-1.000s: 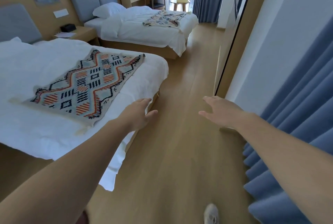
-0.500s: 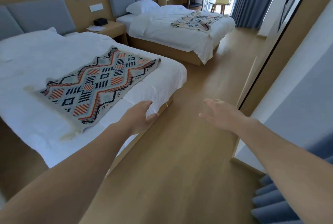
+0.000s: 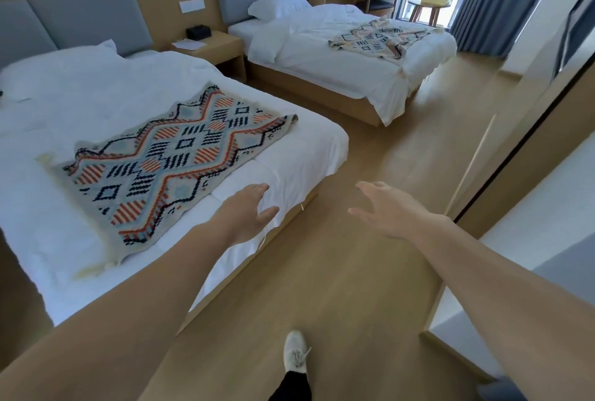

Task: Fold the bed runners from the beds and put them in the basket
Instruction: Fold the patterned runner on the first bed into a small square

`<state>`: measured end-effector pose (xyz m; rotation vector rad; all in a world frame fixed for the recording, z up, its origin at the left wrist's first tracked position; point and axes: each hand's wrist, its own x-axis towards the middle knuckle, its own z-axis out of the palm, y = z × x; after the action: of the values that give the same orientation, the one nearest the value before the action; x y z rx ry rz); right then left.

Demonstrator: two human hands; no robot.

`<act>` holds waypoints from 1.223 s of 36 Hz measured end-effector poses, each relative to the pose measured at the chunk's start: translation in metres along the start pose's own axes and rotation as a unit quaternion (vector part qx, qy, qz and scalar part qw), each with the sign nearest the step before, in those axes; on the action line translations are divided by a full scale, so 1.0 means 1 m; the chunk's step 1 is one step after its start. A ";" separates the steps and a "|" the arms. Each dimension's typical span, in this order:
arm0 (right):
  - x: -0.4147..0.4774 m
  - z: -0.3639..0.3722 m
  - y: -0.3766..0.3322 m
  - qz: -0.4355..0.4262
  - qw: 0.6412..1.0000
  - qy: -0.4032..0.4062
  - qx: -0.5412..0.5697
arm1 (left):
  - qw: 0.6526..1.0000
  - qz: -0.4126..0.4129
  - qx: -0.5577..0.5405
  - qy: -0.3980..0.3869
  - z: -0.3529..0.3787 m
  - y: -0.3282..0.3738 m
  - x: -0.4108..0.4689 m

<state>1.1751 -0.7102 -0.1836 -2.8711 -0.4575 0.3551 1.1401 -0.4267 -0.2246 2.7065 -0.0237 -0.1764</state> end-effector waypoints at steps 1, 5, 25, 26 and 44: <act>0.014 -0.003 0.003 0.000 1.000 0.000 -0.001 | 1.000 0.001 -0.002 -0.002 0.000 -0.001 0.015; 0.071 -0.017 0.018 0.005 1.000 -0.009 -0.001 | 1.000 -0.002 -0.012 -0.009 -0.001 -0.003 0.077; 0.333 -0.070 0.076 -0.037 0.999 -0.037 -0.011 | 0.998 -0.056 -0.010 -0.006 -0.026 -0.012 0.297; 0.348 -0.072 0.081 -0.046 0.998 -0.042 -0.013 | 0.998 -0.062 -0.004 -0.003 -0.025 -0.011 0.307; 0.579 -0.133 0.172 -0.202 0.971 -0.110 -0.061 | 0.971 -0.234 -0.014 0.050 -0.001 0.053 0.472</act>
<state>1.7928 -0.7021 -0.2163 -2.7650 -1.1150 0.5897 1.6087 -0.4950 -0.2584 2.6432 0.6440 -0.1740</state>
